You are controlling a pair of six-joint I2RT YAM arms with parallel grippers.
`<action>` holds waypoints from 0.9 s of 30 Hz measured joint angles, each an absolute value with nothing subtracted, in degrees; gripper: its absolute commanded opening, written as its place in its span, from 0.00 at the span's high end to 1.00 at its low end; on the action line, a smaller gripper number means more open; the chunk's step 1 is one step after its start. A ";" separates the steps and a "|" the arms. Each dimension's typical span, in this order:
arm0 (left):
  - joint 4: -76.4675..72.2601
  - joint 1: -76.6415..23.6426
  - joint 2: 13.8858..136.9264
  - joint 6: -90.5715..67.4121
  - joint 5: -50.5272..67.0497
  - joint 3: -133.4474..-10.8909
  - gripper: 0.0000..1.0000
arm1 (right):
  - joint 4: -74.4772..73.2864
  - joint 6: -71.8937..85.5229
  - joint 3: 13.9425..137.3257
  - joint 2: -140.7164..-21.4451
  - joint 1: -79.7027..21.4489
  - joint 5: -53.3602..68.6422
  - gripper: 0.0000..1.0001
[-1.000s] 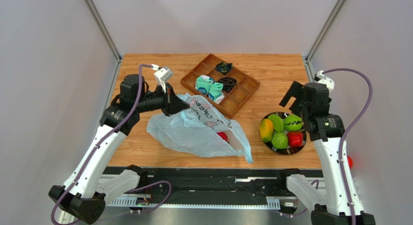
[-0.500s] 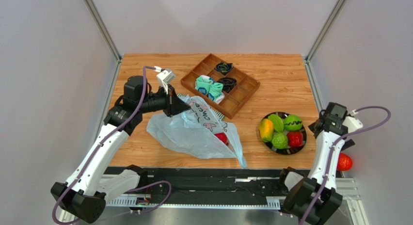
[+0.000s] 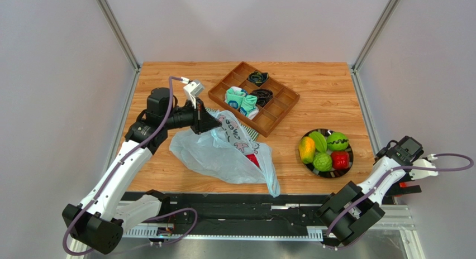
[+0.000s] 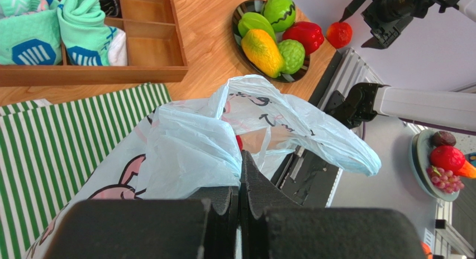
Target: Place the fruits into the plastic bag
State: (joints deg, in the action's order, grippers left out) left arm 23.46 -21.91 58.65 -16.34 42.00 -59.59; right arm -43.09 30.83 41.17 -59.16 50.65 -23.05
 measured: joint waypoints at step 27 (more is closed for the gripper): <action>21.85 -21.28 58.89 -16.38 43.53 -57.71 1.00 | -34.74 26.46 43.79 -73.30 48.01 -31.48 0.04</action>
